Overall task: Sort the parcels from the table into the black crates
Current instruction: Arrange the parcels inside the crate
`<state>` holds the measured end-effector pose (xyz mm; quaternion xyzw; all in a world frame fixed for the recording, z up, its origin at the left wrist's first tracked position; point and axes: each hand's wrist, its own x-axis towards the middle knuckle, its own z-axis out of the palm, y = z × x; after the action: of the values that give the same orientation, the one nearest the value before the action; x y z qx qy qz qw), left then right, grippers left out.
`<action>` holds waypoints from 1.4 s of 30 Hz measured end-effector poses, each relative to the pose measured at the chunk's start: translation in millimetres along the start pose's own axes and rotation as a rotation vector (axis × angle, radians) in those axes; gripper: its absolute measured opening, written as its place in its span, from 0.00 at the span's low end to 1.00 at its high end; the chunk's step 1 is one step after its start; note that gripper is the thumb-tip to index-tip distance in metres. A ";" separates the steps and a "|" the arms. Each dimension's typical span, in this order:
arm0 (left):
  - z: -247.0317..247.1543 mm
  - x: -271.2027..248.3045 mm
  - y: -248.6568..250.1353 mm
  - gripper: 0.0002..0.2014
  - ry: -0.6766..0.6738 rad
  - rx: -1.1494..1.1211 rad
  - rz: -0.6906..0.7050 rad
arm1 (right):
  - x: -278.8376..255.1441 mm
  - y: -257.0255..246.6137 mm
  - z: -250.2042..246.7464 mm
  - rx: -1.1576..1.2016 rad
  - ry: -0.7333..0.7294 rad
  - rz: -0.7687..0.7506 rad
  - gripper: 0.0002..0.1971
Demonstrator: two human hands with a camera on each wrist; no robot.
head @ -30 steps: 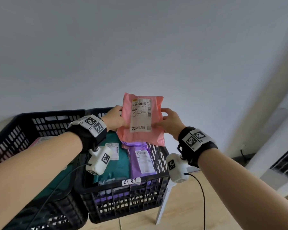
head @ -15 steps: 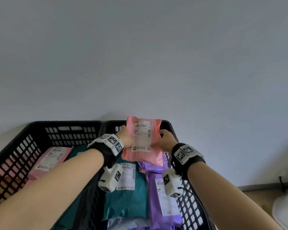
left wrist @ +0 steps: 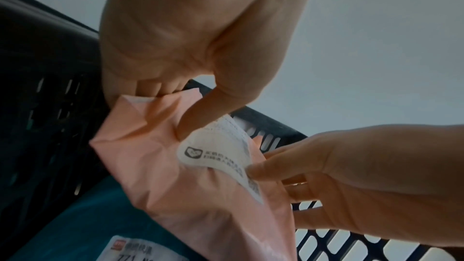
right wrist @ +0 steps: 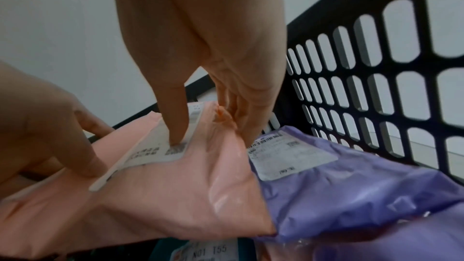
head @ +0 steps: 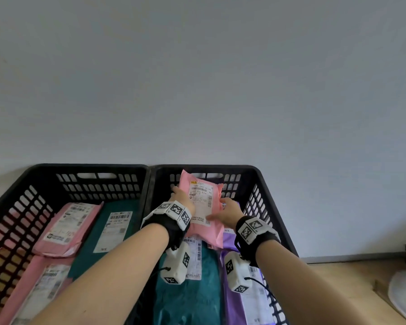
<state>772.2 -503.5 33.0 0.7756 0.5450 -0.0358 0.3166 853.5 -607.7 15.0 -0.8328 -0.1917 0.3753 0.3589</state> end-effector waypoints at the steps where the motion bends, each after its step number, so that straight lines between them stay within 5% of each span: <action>1: 4.1 2.4 -0.8 0.29 0.000 -0.018 -0.017 | 3.7 3.0 1.7 -0.003 -0.003 0.005 0.38; 13: 34.1 26.7 -15.5 0.28 0.019 0.005 -0.203 | 36.8 23.3 26.6 -0.170 -0.141 -0.058 0.24; 19: 49.3 31.5 -18.3 0.33 0.002 0.110 -0.246 | 45.6 37.6 39.7 -0.344 -0.161 -0.115 0.06; 23: 54.5 31.8 -21.1 0.38 -0.029 0.095 -0.254 | 41.4 39.6 34.5 -0.494 -0.153 -0.114 0.24; 27: 61.7 19.7 -33.9 0.44 -0.015 0.250 -0.106 | 32.5 46.5 30.3 -0.540 -0.129 -0.121 0.39; 31: 83.1 8.5 -44.4 0.34 -0.131 0.319 0.045 | 32.8 57.3 36.1 -0.610 -0.136 -0.064 0.40; 42: 127.6 -3.4 -64.5 0.27 -0.141 0.230 -0.007 | 37.5 80.4 47.4 -0.685 -0.086 0.053 0.40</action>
<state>751.7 -560.7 -96.5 0.8005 0.5162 -0.1534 0.2630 845.5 -617.9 -84.8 -0.8931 -0.2996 0.3331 0.0401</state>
